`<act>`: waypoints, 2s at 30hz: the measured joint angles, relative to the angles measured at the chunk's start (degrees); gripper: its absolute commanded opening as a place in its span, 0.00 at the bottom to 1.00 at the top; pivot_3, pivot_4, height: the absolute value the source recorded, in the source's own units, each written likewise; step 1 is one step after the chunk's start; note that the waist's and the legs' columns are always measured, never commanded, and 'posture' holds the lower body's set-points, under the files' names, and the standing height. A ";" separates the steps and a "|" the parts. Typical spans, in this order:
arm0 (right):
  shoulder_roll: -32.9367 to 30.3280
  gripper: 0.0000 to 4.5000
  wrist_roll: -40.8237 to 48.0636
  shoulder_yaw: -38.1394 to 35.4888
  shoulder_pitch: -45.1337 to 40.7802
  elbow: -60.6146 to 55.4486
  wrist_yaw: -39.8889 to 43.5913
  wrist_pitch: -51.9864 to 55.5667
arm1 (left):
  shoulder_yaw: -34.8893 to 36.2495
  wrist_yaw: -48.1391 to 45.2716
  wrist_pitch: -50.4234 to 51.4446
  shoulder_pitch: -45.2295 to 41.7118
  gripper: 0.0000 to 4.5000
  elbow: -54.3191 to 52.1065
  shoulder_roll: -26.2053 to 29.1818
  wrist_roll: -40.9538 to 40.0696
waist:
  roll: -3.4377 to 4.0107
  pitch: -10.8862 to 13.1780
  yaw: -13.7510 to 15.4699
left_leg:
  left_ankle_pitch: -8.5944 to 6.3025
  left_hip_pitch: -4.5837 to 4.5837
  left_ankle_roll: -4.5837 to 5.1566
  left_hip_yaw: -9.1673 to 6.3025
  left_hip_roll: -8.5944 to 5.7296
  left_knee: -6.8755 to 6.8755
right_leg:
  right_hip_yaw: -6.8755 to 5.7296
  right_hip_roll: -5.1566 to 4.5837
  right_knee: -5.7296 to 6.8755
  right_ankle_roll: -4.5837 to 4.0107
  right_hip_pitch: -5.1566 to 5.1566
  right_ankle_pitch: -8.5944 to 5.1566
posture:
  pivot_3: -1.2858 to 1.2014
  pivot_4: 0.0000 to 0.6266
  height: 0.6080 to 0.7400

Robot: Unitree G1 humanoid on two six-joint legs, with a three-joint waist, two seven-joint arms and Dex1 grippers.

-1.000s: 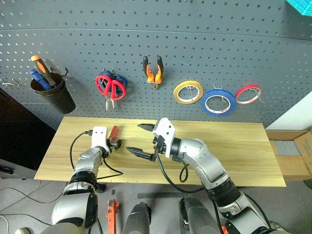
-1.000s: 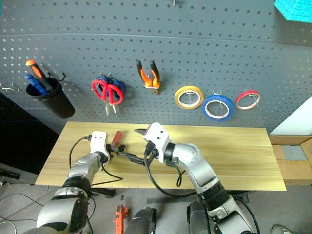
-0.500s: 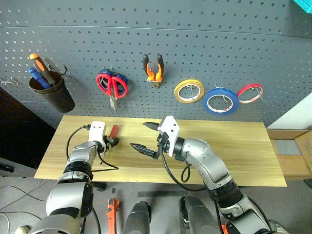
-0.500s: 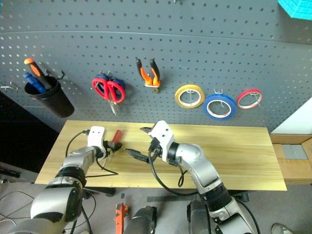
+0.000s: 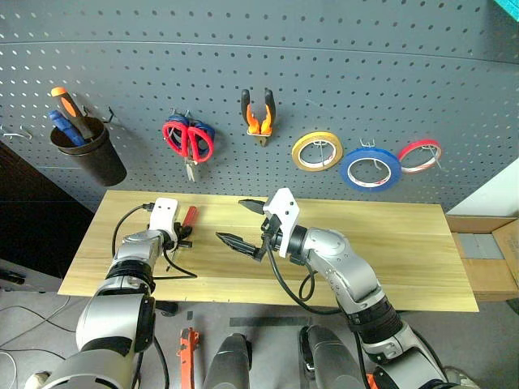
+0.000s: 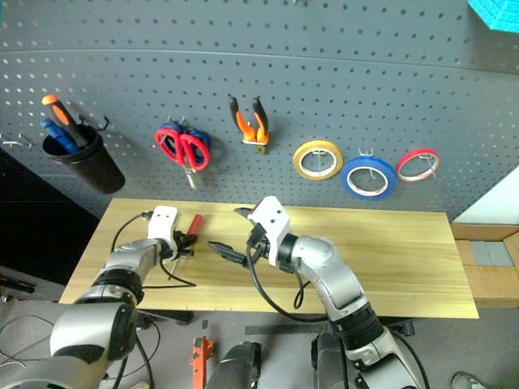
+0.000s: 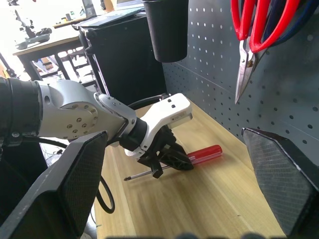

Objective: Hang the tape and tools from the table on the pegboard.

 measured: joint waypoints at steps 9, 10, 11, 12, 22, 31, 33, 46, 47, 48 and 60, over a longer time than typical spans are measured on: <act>-1.45 1.00 3.70 -1.51 -0.40 0.04 4.51 -0.96 | -4.91 -1.44 2.73 28.66 0.18 -42.08 -0.11 2.93 | -0.11 -0.42 0.09 | -0.02 -0.16 -0.47 -0.02 0.30 -0.11 | 0.04 -0.48 -0.09 -0.05 -0.30 0.00 | 0.54 0.26 1.00; -1.54 1.00 4.26 -2.02 -0.40 -0.01 4.94 -1.00 | -4.75 -0.30 3.96 31.92 0.18 -46.58 -1.02 2.87 | -0.13 -0.50 0.19 | -0.02 -0.38 -0.48 -0.03 0.29 -0.08 | 0.05 -0.53 -0.08 -0.05 -0.46 0.00 | 0.54 0.25 1.00; -1.30 1.00 4.91 -2.29 -0.43 -0.06 5.11 -0.92 | -3.96 1.95 4.72 36.65 0.18 -52.52 -2.02 3.18 | -0.24 -0.76 0.31 | -0.02 -0.72 -0.48 -0.03 0.27 0.01 | 0.04 -0.55 -0.03 -0.05 -0.85 0.01 | 0.55 0.22 1.00; -1.00 1.00 6.22 -2.90 -0.40 -0.14 5.20 -0.61 | -3.38 4.78 4.75 41.93 0.18 -58.88 -2.79 4.21 | -0.41 -0.92 0.29 | -0.01 -0.86 -0.50 0.00 0.26 0.05 | 0.07 -0.57 0.04 -0.06 -1.03 0.01 | 0.55 0.21 1.00; 4.54 1.00 12.43 -7.62 -6.15 -0.99 2.07 1.67 | 11.02 23.28 2.83 42.11 0.18 -86.66 2.57 16.39 | -0.60 -3.74 3.21 | 0.20 -0.69 -0.77 0.05 0.08 -0.01 | -0.37 0.01 0.01 -0.39 -0.78 0.31 | 0.57 0.14 1.00; 7.89 1.00 15.93 -7.96 -12.11 -1.08 1.22 3.00 | 10.33 25.93 -7.58 2.23 0.18 -61.13 12.98 16.47 | -0.75 -4.19 3.18 | 0.38 0.10 -0.86 -0.09 0.08 -0.07 | -0.55 0.14 0.02 -0.41 0.05 0.37 | 0.56 0.20 1.00; 8.10 1.00 16.48 -8.47 -14.14 -0.64 1.22 3.08 | 7.96 25.74 -12.18 -5.84 0.18 -49.22 13.14 16.42 | -0.72 -4.17 3.11 | 0.38 0.14 -0.85 -0.09 0.13 -0.12 | -0.55 0.21 0.04 -0.43 0.04 0.36 | 0.55 0.23 1.00; 7.98 1.00 15.01 -7.71 -18.44 2.85 -0.85 3.45 | 5.34 24.41 -28.40 -18.55 0.18 -9.91 12.02 10.53 | -0.34 -3.88 1.38 | 0.29 0.05 -0.67 -0.03 0.11 -0.08 | -0.55 0.14 0.15 -0.45 -0.11 0.31 | 0.54 0.31 1.00; 7.92 1.00 15.00 -7.70 -18.44 2.83 -0.97 3.54 | 5.39 24.38 -28.27 -16.72 0.18 -9.90 11.50 10.03 | -0.37 -3.82 1.39 | 0.29 0.04 -0.67 -0.06 0.11 -0.02 | -0.57 0.14 0.17 -0.45 -0.10 0.31 | 0.54 0.31 1.00; 7.86 1.00 14.99 -7.65 -18.42 2.83 -1.03 3.67 | 5.44 24.33 -27.93 -15.32 0.18 -10.12 11.27 9.62 | -0.38 -3.80 1.40 | 0.29 0.03 -0.67 -0.07 0.12 0.00 | -0.58 0.14 0.17 -0.45 -0.09 0.31 | 0.54 0.31 1.00; 6.98 1.00 14.85 -7.39 -17.60 3.29 -0.86 3.79 | 8.97 24.65 -18.12 -6.03 0.18 -25.35 10.74 3.67 | -0.39 -3.75 1.46 | 0.28 0.02 -0.66 -0.09 0.11 -0.05 | -0.54 0.14 0.11 -0.46 -0.11 0.31 | 0.56 0.30 1.00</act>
